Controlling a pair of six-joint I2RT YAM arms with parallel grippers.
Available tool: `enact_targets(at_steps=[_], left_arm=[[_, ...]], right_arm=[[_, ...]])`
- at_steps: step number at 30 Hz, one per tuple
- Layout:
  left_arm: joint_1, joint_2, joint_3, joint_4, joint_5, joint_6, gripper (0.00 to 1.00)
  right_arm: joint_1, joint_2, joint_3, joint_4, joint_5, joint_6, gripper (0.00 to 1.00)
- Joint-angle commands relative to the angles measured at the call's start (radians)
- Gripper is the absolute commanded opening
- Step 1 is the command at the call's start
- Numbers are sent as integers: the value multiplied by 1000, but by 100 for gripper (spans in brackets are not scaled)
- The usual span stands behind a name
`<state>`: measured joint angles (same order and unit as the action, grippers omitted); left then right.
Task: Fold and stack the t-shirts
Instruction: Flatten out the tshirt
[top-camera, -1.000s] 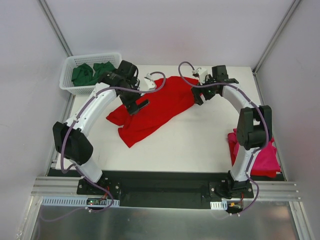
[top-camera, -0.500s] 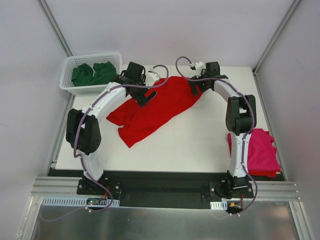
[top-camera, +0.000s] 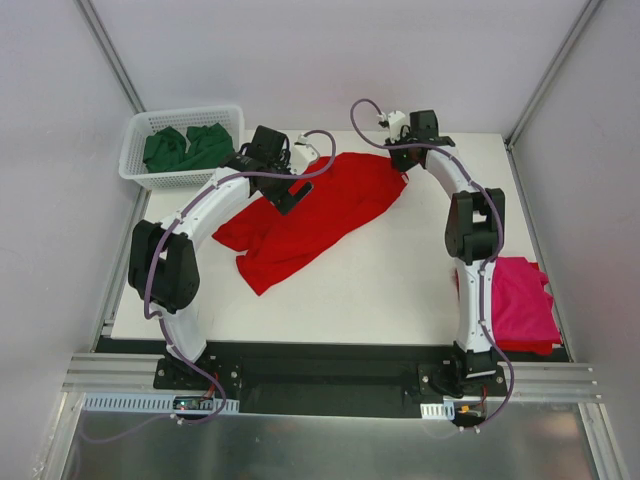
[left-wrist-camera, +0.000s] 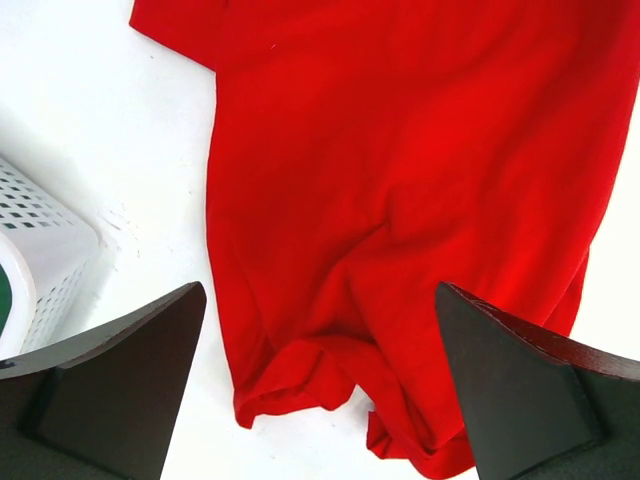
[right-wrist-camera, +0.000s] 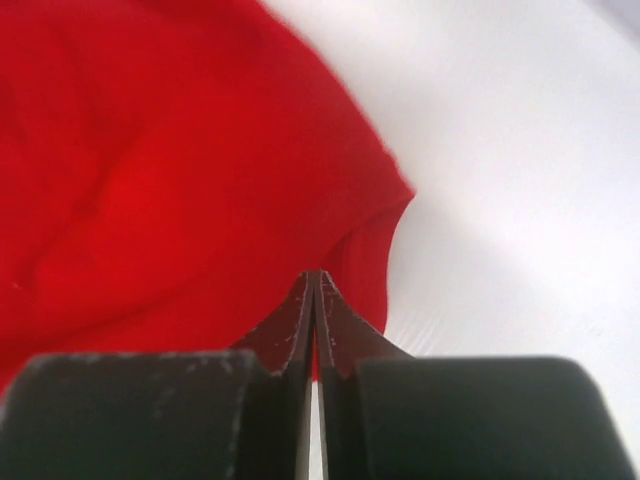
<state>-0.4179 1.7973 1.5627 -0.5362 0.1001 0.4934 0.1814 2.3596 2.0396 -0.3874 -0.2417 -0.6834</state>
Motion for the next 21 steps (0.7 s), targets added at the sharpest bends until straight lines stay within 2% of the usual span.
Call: enact_targets(at_steps=[1,3,5,6,7,8,10,14,15,17,21], left_arm=[[-2,-22,42,12,-7,-13,99],[-4,-33,37,12,-11,-15,99],[-5,-47,22,12,-13,-15,99],[-9,-52,14,12,-13,-13,99],[-9,-56,-1,10,-16,-12,99],[-10,-62,-7,12,-19,-9,99],[-13,-65,-23,12,-25,-4,99],[-16,-78,-33,12,-30,2,99],[-15,-81,-39,12,-30,4,99],[-16,-93,-44,10,-33,4,99],[-16,-114,-73,12,-36,4,99]], right_arm=[[7,26,168,-62,-99,47,1],[15,23,201,-42,-111,76,1],[45,21,227,-65,-29,68,1],[59,27,270,-92,7,15,1],[70,29,266,-117,49,-11,27],[88,23,243,-132,65,-27,42],[96,3,160,-139,74,-44,61],[98,9,140,-205,96,-12,67],[98,19,158,-221,107,-5,73],[96,29,174,-269,140,4,78],[96,36,172,-281,234,-27,83]])
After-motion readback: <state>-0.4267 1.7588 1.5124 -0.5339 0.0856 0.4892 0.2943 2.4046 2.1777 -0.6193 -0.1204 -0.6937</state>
